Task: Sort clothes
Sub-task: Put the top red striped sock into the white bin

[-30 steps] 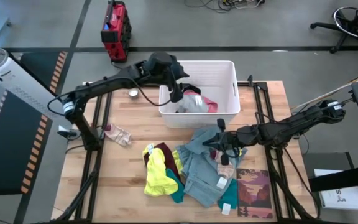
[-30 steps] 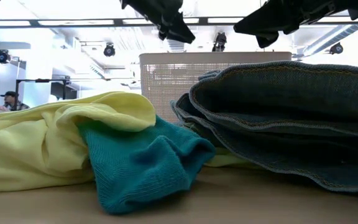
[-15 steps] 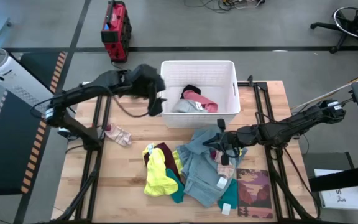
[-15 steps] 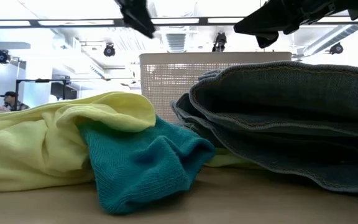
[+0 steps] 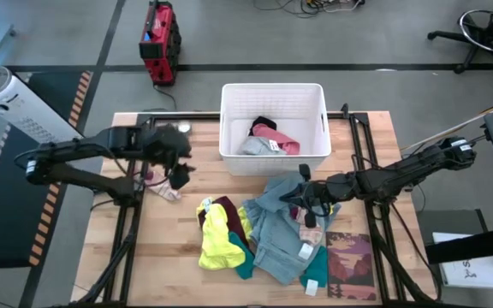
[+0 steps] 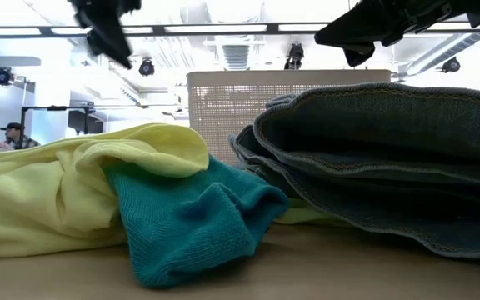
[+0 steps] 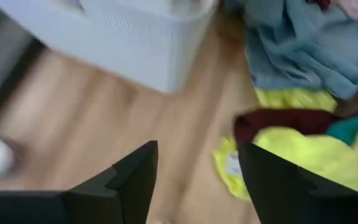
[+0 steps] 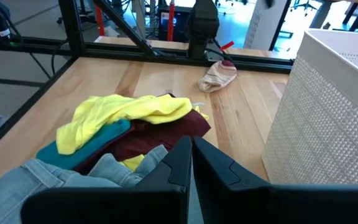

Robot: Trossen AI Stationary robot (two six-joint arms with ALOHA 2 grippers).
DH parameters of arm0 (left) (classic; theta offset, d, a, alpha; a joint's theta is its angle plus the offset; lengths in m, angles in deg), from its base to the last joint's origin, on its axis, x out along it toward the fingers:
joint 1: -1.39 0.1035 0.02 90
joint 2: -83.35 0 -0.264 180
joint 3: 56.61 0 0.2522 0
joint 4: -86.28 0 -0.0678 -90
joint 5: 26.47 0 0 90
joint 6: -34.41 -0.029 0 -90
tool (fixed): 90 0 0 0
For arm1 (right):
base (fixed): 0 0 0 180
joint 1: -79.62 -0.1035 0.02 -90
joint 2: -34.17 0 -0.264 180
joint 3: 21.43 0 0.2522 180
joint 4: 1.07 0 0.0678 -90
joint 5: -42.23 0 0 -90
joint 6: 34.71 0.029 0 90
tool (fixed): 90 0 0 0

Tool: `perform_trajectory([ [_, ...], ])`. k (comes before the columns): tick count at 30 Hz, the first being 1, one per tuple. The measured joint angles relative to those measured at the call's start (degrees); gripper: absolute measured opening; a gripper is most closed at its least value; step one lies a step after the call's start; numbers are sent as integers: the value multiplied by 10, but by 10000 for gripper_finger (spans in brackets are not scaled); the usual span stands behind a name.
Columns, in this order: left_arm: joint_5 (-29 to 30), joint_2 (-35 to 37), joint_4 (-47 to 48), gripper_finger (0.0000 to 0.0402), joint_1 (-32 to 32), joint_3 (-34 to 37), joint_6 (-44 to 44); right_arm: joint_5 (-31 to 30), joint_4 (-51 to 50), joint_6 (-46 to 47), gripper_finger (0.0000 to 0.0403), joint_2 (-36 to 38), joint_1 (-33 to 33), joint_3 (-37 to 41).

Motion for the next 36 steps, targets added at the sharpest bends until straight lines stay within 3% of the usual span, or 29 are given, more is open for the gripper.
perform_trajectory([
  [6,-4,42,-1,216,-27,94,96,0,-5,0,0,0,0,0],
  [14,-4,23,-6,217,-43,183,188,0,-9,0,0,0,0,0],
  [28,-2,-77,-11,212,-44,267,217,0,-10,0,0,0,0,0],
  [36,-1,-149,-71,200,-43,296,198,0,-11,0,0,0,0,0],
])
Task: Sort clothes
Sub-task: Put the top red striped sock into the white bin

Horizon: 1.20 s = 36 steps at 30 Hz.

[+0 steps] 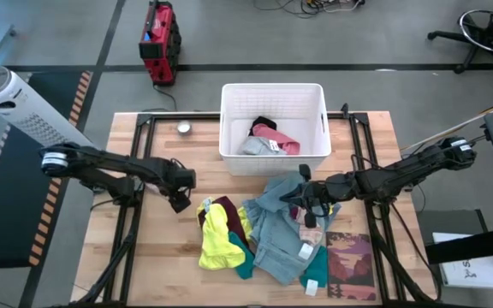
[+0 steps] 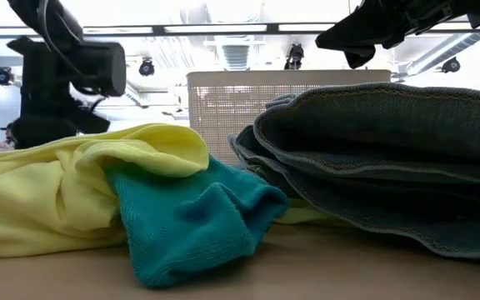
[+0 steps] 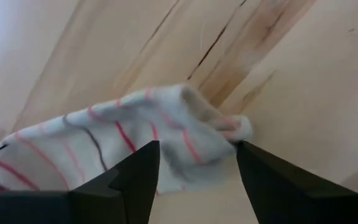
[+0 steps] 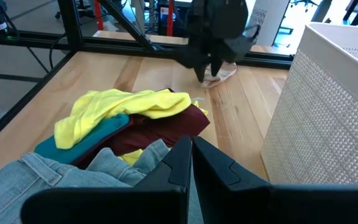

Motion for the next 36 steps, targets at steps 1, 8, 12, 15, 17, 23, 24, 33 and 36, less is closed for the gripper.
perform_trajectory([
  [1,0,-10,-4,195,0,1,-4,0,0,0,0,0,0,0],
  [8,-4,-62,-11,117,0,-9,-38,0,0,0,0,0,0,0],
  [12,11,-53,-8,36,0,-37,-70,0,0,0,0,0,0,0],
  [15,-7,-30,4,12,0,-78,-83,0,0,0,0,0,0,0],
  [17,-9,-17,30,16,-1,-111,-89,0,0,0,0,0,0,0],
  [23,19,32,85,5,-5,-235,-101,0,-10,4,0,0,0,0],
  [24,22,40,81,5,-5,-256,-112,0,-10,5,0,0,0,0],
  [33,60,54,-6,5,-5,-451,-247,0,-10,2,0,0,0,0],
  [36,76,38,-54,5,-3,-497,-314,-1,-10,2,0,0,0,0],
])
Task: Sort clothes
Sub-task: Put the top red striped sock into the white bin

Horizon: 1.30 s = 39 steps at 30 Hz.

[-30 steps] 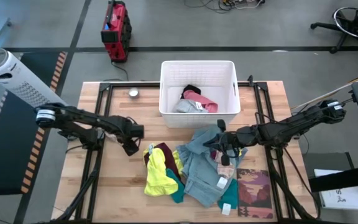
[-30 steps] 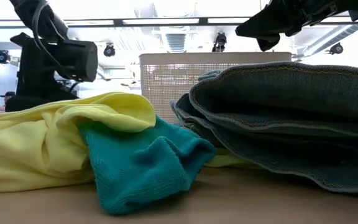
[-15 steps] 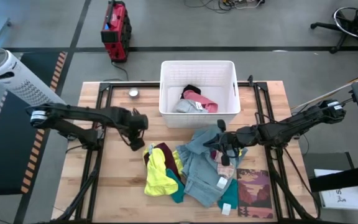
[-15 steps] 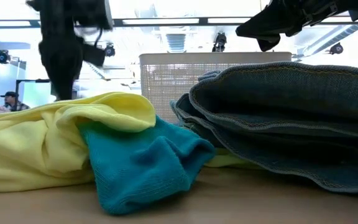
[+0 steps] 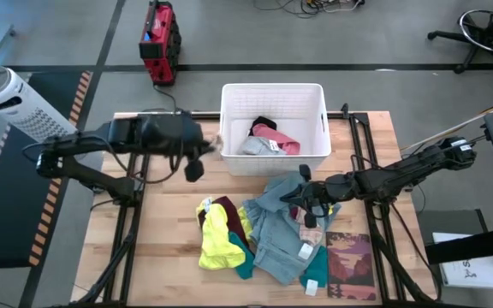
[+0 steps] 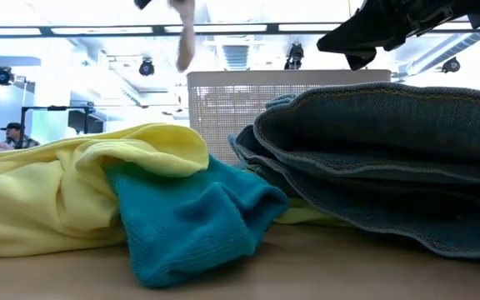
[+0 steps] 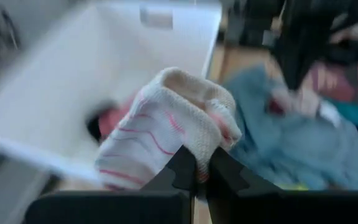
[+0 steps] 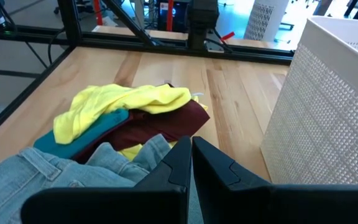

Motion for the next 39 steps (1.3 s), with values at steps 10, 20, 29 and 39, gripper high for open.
perform_trajectory([
  [10,-4,-124,-76,4,61,-121,-176,-3,0,2,0,0,0,0],
  [20,-127,-255,-75,5,182,-190,-232,-5,1,1,0,0,0,0],
  [29,-161,-312,-60,53,255,-204,-220,-36,15,-1,0,0,0,0],
  [39,-169,-309,-22,191,243,-202,-220,-35,15,7,0,0,0,0],
])
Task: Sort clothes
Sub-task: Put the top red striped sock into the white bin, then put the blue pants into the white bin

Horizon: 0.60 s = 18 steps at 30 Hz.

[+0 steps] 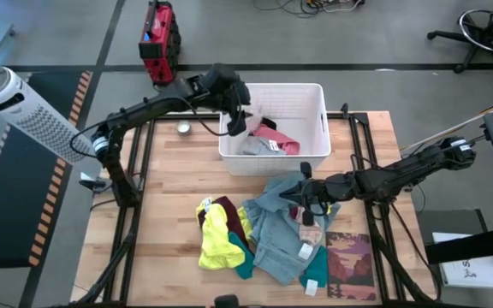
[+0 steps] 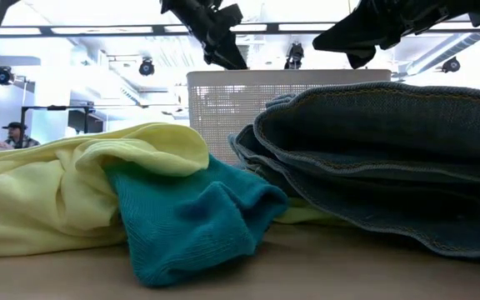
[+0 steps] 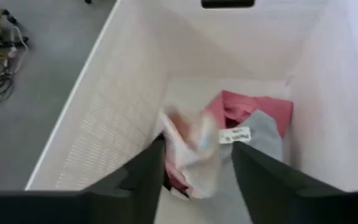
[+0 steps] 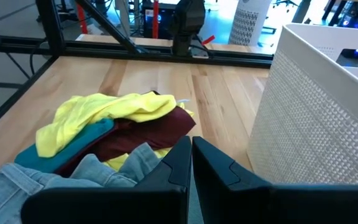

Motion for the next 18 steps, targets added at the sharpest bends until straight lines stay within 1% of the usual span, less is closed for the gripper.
perform_trajectory([
  [4,0,10,46,243,-10,0,-2,1,0,1,0,0,0,0],
  [8,1,23,119,270,-30,0,-4,1,-2,0,1,0,0,0],
  [13,1,39,213,272,-81,0,7,1,-7,0,27,0,0,0],
  [16,5,49,232,266,-124,5,35,1,-20,1,56,0,0,0],
  [18,26,59,230,262,-157,17,51,1,-32,3,80,0,0,0],
])
